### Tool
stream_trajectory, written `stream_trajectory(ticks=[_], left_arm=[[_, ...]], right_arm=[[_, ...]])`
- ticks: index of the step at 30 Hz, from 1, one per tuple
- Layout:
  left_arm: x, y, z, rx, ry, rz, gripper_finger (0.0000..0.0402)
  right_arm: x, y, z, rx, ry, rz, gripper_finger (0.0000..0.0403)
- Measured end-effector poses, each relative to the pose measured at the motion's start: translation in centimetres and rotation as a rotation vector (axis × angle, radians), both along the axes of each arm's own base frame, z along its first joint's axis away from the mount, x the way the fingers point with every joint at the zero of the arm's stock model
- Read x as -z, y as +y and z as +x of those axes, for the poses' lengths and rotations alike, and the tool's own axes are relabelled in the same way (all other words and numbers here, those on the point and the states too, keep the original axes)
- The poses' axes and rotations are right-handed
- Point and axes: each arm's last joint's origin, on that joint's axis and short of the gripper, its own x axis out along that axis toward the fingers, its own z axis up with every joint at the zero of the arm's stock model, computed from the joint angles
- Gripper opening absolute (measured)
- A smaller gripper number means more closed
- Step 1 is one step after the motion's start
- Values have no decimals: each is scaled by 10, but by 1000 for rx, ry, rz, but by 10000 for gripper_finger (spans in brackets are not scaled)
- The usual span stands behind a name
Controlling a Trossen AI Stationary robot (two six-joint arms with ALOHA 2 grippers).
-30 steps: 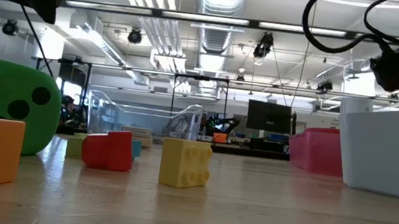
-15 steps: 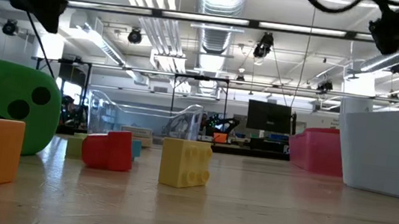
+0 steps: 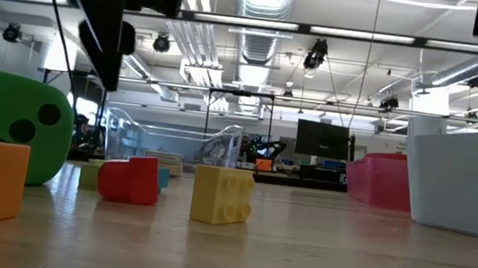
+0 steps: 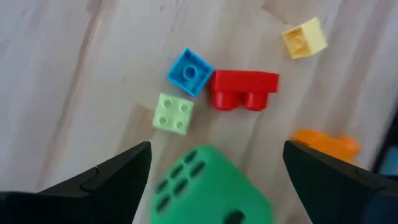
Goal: Pick & Place Toys
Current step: Put the light green game piece into the white bin
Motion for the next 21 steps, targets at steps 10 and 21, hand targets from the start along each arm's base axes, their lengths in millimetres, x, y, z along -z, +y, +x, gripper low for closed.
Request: stream_trajectory(ticks=[10, 21], left_arm=[[45, 6, 22, 124, 109, 114, 370], [75, 4, 30, 169, 198, 129, 370]], right_arm=[[-25, 16, -3, -49, -129, -38, 361], [-24, 20, -7, -34, -143, -48, 361]])
